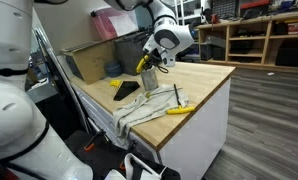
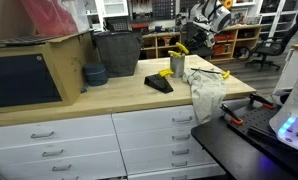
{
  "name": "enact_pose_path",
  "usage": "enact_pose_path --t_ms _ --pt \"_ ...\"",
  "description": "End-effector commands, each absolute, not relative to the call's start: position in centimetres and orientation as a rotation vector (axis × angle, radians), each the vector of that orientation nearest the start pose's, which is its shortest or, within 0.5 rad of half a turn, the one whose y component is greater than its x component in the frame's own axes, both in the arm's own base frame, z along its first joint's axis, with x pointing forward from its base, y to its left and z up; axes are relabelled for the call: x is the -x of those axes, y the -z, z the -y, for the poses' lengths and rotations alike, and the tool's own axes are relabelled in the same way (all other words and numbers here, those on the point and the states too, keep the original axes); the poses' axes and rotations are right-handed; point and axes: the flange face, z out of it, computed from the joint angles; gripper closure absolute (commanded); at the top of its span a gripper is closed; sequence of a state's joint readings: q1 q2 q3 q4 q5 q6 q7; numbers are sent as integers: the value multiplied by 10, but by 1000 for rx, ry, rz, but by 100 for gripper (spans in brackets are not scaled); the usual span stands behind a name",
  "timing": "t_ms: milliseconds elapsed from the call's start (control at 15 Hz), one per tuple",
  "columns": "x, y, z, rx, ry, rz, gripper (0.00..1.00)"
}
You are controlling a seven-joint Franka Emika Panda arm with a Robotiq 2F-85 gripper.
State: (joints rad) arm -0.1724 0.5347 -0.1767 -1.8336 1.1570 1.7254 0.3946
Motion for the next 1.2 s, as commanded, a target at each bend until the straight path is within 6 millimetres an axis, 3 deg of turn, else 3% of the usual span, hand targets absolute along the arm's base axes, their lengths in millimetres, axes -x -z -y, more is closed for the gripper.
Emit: enact_pose_path --t_ms 0,67,133,333,600,733,1133 --pt "-612 -251 142 1690 -631 -1388 96" --pt "-615 -254 143 1704 -625 -1404 81" --pt "-617 -257 144 1720 -614 -1412 58" --pt "-622 -273 144 1818 -525 -1472 49" --pt "-619 -307 126 2006 -358 -1509 18" --pt "-613 -341 106 2140 -261 -1488 3" --pt "-573 -451 36 2569 7 -1363 0"
